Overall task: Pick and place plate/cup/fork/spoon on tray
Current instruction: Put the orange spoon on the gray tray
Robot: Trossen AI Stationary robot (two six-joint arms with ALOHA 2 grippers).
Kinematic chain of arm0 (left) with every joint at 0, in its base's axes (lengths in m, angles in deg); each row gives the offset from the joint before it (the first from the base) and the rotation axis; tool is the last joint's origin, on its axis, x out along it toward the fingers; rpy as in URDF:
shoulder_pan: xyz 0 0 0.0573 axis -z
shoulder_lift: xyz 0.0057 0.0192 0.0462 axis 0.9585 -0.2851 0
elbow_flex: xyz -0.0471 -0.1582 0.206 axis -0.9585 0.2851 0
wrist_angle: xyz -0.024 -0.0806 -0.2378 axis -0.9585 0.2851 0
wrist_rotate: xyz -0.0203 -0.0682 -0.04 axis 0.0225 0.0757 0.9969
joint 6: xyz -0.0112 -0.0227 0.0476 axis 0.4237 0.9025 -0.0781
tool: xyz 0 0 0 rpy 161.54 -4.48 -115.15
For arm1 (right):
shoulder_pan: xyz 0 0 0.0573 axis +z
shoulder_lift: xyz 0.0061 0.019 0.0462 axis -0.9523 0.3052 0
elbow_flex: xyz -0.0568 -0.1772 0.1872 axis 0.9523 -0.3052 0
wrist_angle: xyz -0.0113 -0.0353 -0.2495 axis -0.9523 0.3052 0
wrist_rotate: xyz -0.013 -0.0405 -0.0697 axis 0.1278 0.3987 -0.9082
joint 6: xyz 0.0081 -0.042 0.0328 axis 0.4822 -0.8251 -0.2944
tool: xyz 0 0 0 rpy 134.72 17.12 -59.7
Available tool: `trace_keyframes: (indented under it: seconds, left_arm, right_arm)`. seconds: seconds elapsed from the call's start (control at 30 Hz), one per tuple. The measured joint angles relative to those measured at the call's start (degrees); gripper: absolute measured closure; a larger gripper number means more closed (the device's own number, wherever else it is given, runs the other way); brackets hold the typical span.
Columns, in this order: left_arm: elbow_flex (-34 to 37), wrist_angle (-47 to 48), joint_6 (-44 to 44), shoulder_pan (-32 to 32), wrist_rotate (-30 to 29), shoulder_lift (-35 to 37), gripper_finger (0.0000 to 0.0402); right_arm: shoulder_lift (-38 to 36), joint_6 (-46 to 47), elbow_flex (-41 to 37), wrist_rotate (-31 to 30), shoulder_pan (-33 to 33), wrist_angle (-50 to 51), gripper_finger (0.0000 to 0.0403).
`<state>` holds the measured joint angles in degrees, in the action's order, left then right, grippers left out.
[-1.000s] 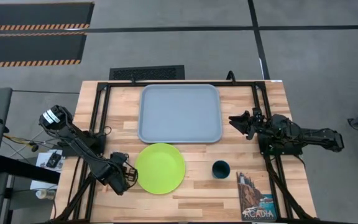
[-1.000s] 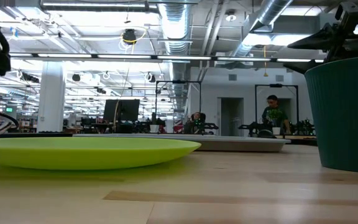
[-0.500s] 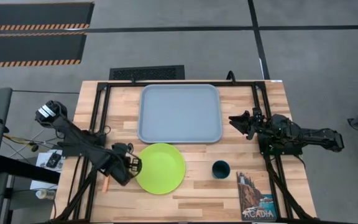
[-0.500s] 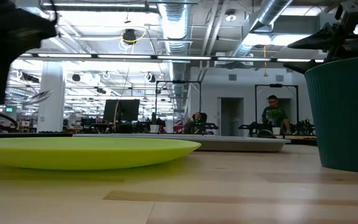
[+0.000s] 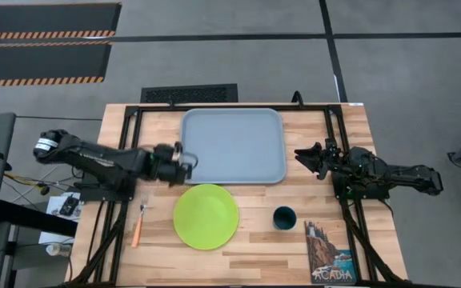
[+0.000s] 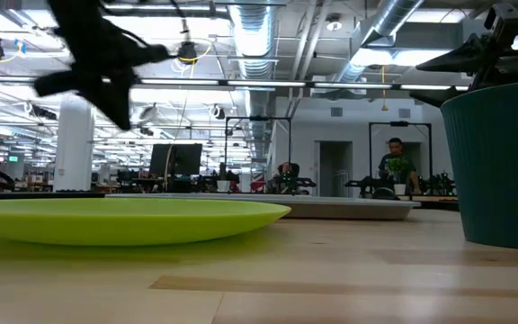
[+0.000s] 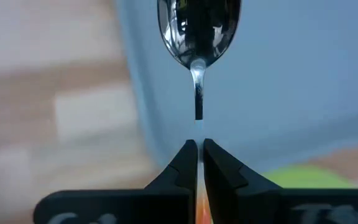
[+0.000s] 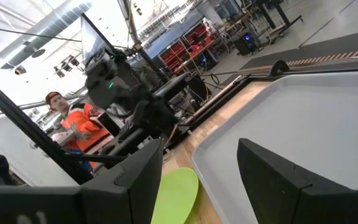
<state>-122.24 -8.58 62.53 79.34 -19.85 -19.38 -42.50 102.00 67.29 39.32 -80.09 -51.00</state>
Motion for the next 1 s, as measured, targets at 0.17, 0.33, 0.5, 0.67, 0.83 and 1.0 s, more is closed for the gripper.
trace_keyframes:
  seconds: [0.17,0.33,0.5,0.67,0.83,1.0]
  left_arm:
    - [-0.07,-11.53,-17.02,-11.26,1.07,-1.07,0.0401]
    - [-0.07,-18.35,-26.89,-19.8,5.24,-4.41,0.0401]
    - [-0.07,-25.53,-32.12,-24.57,10.7,-9.97,0.0401]
    - [-0.04,-29.3,-32.43,-27.71,14.58,-16.01,0.0401]
    - [-0.04,-29.52,-31.42,-28.14,17.92,-21.39,0.0401]
    - [-0.04,-29.22,-28.67,-28.18,17.82,-23.4,0.0401]
  right_arm:
    - [0.0,0.0,0.02,-0.04,0.0,0.01,0.017]
    - [-0.02,0.0,0.0,-0.11,-0.04,0.04,0.017]
    - [-0.02,0.0,0.01,-0.22,-0.04,0.22,0.017]
    - [0.0,0.0,0.01,-0.24,-0.04,0.24,0.017]
    - [-0.01,0.0,0.02,-0.31,-0.04,0.18,0.017]
    - [0.0,0.0,0.01,-0.33,-0.04,-0.04,0.017]
